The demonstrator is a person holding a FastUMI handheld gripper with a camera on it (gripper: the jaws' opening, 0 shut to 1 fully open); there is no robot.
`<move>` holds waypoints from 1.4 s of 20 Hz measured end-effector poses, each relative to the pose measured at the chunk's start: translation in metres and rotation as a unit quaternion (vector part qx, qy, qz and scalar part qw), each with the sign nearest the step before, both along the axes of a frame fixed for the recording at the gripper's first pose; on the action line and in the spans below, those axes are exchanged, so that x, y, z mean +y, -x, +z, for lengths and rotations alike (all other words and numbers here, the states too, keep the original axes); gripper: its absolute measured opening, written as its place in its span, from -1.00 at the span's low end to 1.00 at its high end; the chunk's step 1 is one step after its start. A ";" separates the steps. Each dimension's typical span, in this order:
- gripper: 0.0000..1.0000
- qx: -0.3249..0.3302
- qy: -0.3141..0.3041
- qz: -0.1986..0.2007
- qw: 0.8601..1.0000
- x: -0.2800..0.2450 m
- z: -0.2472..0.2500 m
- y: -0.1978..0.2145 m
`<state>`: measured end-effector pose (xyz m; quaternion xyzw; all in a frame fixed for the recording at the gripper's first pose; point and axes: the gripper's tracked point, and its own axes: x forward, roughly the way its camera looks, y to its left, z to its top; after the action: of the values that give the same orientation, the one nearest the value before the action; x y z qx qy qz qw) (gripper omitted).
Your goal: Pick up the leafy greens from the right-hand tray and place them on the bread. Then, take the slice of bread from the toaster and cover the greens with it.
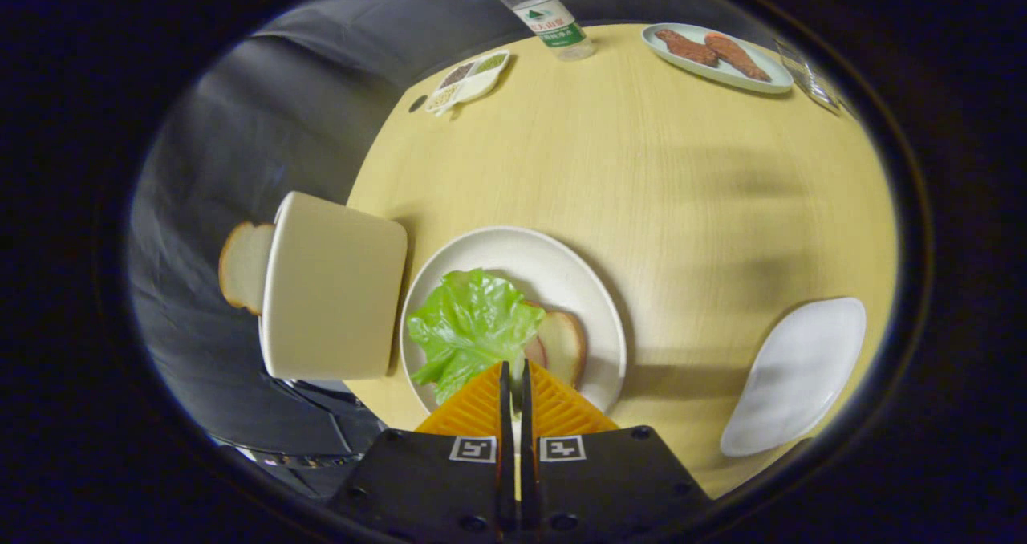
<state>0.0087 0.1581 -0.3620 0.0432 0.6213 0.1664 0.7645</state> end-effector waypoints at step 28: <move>1.00 0.087 -0.070 -0.084 0.990 0.112 0.142 0.010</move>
<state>-0.0016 0.2705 -0.2205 0.1630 0.6666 0.1403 0.7137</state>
